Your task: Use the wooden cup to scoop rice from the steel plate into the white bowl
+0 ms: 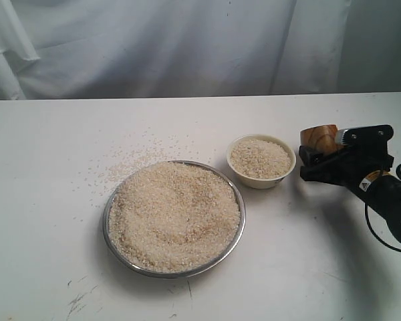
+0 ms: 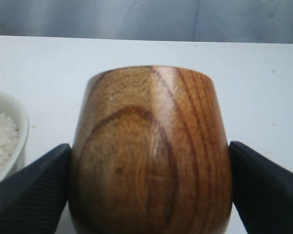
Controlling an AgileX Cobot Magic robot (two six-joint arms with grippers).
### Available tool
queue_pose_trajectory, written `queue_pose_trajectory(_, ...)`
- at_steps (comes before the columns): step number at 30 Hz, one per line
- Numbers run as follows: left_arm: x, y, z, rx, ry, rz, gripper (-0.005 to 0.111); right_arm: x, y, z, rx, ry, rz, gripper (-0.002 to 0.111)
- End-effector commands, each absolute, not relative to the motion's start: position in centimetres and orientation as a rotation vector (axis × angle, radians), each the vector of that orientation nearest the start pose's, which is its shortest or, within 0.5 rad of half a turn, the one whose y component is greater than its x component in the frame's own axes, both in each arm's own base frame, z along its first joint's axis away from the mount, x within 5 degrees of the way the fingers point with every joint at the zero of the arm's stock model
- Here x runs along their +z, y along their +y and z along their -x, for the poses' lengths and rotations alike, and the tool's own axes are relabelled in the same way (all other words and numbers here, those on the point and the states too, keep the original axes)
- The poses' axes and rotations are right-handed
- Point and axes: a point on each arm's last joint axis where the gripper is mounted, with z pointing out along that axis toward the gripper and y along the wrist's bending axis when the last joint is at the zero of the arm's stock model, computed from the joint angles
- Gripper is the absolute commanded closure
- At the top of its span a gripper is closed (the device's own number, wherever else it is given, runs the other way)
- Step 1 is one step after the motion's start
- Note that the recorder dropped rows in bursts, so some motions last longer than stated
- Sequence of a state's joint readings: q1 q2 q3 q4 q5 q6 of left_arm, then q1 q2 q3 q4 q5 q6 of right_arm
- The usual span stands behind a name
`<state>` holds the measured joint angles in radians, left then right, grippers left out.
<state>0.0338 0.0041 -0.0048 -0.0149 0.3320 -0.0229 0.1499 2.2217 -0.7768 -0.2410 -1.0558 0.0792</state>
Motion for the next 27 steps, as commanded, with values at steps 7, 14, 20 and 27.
queue_pose_trajectory(7,18.4,0.1,-5.4,-0.008,1.801,0.058,0.107,6.8,7.6,-35.4,0.301,1.860,0.376,0.048)
queue_pose_trajectory(14,18.4,0.1,-5.4,-0.008,1.801,0.058,0.107,7.3,7.5,-35.4,0.296,1.921,0.364,0.043)
queue_pose_trajectory(20,18.4,0.1,-5.4,-0.008,1.801,0.058,0.107,8.2,7.7,-35.4,0.305,1.897,0.385,0.043)
queue_pose_trajectory(27,18.4,0.1,-5.4,-0.008,1.801,0.058,0.107,11.3,7.7,-35.3,0.300,1.887,0.391,0.045)
